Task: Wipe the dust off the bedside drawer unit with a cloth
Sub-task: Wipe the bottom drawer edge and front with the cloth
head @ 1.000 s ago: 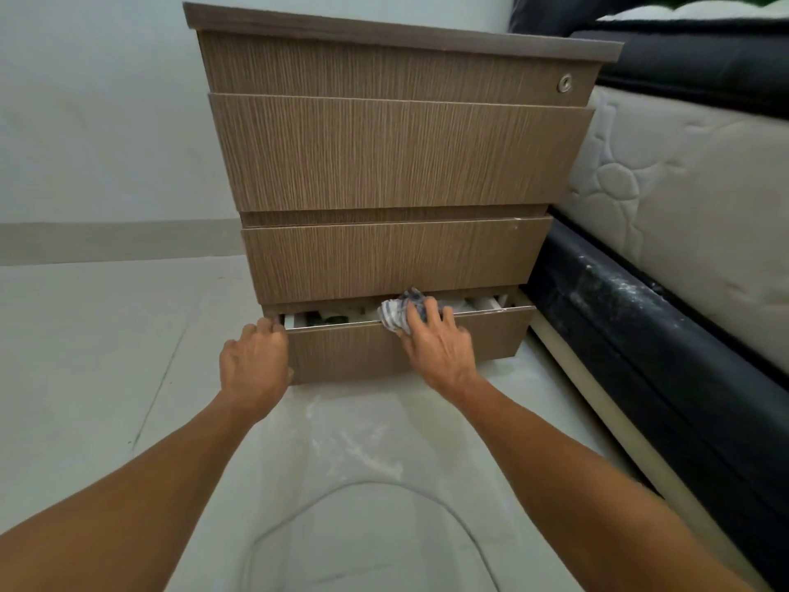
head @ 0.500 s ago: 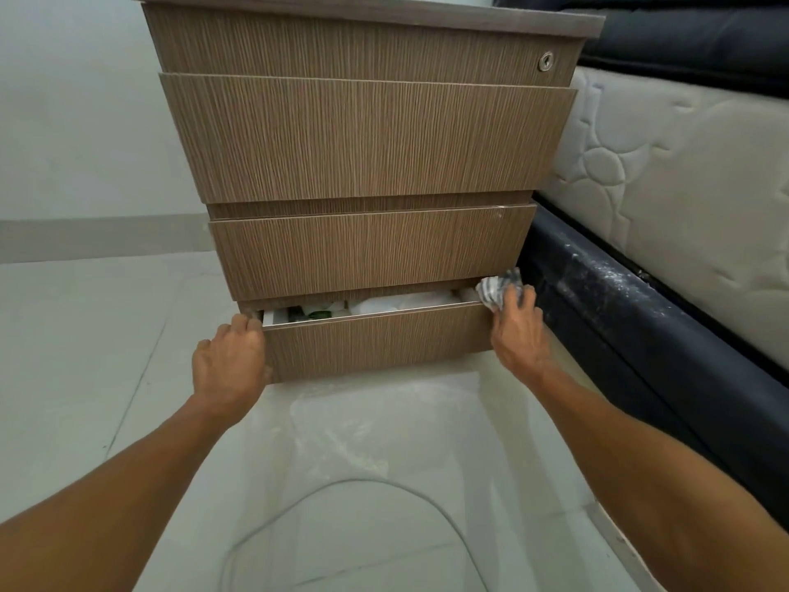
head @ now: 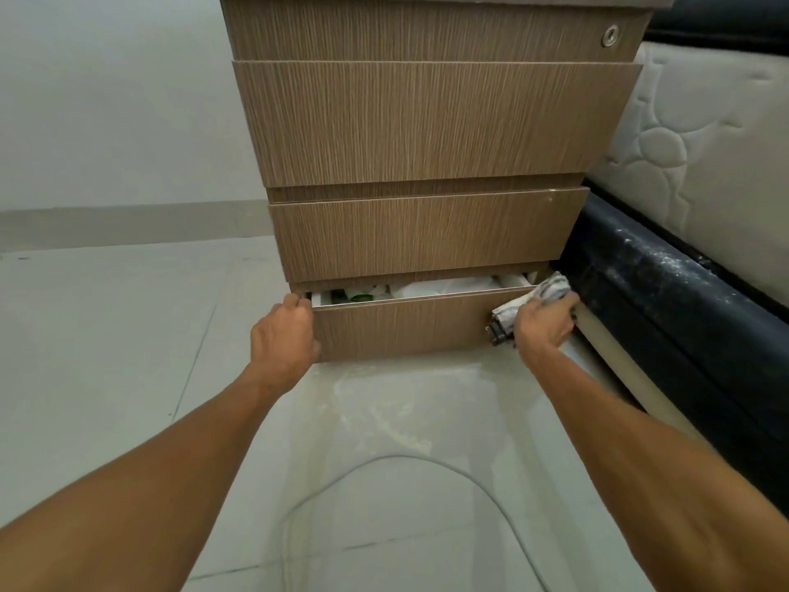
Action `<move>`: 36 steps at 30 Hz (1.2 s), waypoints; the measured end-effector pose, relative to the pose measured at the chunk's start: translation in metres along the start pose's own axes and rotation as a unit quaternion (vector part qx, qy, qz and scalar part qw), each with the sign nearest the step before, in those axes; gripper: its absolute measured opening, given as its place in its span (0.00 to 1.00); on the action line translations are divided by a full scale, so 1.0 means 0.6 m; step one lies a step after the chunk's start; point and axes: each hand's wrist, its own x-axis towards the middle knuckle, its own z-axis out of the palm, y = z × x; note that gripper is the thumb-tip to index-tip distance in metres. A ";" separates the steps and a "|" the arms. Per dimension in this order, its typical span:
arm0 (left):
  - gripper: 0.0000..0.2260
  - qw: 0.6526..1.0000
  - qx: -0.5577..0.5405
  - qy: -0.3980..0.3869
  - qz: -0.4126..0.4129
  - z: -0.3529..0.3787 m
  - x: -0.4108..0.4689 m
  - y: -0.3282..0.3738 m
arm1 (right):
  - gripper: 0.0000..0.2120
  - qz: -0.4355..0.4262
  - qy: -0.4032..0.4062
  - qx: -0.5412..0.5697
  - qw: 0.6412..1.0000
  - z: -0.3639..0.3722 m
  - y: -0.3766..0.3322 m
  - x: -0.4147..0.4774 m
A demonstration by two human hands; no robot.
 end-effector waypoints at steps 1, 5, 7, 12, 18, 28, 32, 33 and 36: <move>0.12 1.000 -0.006 -0.001 0.001 0.000 0.001 -0.002 | 0.17 -0.011 -0.003 0.007 1.000 0.010 -0.002 -0.021; 0.15 1.000 -0.012 0.003 0.005 0.000 0.003 -0.009 | 0.12 -0.077 -0.019 0.024 0.997 0.043 -0.001 -0.107; 0.14 1.000 -0.019 0.007 0.009 0.001 0.003 -0.014 | 0.11 -0.100 -0.041 0.048 0.993 0.061 0.001 -0.143; 0.15 0.999 -0.044 0.012 0.029 0.002 0.003 -0.027 | 0.10 -0.161 -0.096 0.077 0.979 0.109 -0.006 -0.239; 0.16 0.995 -0.082 0.035 0.044 0.004 0.010 -0.040 | 0.11 -0.187 -0.176 0.078 0.963 0.181 -0.013 -0.341; 0.13 0.993 -0.094 0.047 0.044 0.004 0.026 -0.048 | 0.12 -0.323 -0.338 -0.075 0.881 0.228 0.006 -0.416; 0.10 0.997 -0.045 0.033 0.053 0.001 0.026 -0.038 | 0.16 -0.094 -0.425 -0.066 0.898 0.222 0.034 -0.436; 0.10 0.997 -0.017 0.027 0.066 0.002 0.024 -0.033 | 0.17 0.026 -0.424 -0.016 0.905 0.224 0.036 -0.438; 0.19 0.995 0.051 0.018 0.078 0.022 0.013 -0.022 | 0.18 0.239 -0.420 0.125 0.866 0.237 0.025 -0.421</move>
